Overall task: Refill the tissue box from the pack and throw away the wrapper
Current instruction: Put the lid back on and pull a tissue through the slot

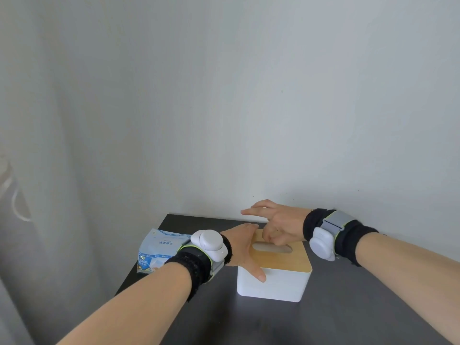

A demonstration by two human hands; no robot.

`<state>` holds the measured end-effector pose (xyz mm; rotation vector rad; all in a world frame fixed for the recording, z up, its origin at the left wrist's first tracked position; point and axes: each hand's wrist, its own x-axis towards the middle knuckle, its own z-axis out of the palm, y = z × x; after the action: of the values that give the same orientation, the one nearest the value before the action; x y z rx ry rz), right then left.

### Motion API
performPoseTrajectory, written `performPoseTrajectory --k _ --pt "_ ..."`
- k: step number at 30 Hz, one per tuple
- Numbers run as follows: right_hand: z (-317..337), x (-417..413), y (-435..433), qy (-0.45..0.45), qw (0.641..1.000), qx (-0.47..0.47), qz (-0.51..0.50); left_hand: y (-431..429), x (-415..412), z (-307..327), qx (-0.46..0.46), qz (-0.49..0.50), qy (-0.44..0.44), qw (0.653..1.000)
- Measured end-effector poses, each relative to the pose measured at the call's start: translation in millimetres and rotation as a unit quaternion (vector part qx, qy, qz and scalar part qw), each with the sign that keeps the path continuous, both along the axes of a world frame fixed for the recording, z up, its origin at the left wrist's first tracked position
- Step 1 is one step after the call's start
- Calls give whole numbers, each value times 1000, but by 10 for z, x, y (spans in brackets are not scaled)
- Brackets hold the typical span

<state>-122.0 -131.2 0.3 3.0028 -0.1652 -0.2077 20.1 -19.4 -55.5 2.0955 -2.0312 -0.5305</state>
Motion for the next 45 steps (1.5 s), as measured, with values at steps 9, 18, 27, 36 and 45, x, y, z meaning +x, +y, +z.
performPoseTrajectory --k 9,18,27,36,45 --pt "-146 1 -26 41 999 19 -22 35 -3 18 -21 -14 22 999" --pt "-305 30 -110 0 1000 12 -4 34 -7 37 -27 -26 19 999" --pt "-98 41 -45 19 996 81 -33 29 -12 48 -11 -17 -3 1000" --pt "-16 48 -236 -23 996 77 -43 18 0 47 -12 -19 10 1000" --pt "-24 -72 -209 -43 978 145 -147 38 -197 176 -77 63 16 995"
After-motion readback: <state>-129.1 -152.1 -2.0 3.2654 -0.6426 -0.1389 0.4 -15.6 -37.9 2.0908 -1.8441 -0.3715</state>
